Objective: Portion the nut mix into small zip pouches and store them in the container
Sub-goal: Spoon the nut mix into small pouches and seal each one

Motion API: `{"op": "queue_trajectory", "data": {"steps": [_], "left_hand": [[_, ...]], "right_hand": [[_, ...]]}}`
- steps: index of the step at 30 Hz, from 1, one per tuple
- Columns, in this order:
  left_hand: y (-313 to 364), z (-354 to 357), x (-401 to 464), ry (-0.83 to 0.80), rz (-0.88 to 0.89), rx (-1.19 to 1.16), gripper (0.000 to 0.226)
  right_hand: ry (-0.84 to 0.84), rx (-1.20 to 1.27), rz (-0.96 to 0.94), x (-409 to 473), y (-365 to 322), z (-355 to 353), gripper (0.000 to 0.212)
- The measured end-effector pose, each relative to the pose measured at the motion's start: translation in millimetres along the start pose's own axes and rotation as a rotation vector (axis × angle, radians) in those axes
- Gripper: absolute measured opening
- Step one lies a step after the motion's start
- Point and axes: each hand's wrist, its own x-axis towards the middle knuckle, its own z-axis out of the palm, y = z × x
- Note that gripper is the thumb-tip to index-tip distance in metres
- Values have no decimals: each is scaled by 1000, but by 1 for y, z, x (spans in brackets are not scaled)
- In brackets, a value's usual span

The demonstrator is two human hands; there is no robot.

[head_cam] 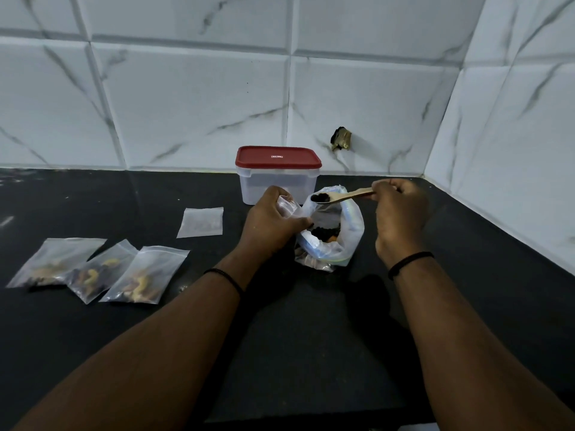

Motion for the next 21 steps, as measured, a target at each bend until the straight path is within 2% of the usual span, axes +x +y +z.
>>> {"op": "queue_trajectory", "data": {"steps": [4,8,11,13,15,18,21], "left_hand": [[-1,1,0,-19,32,13,46],[-1,2,0,3,57,1,45],[0,2,1,17,47,-6,46],[-1,2,2,16,32,-3,48],[-2,3,3,11,13,9,48],[-4,5,4,-19,-31,50,45],[-5,6,5,-43,-42,111,45]], "right_hand": [[-124,60,-89,-12,-5,6,10],[-411,-76,-476,-27,-12,6,19],[-561,-124,-651,-33,-16,5,9],[-533,-62,-678,-34,-18,2,6],[-419,-15,-678,-32,-20,-3,7],[-204,-100,-644,-25,-20,-14,5],[-156,-207,-603,-18,-15,-21,4]]}}
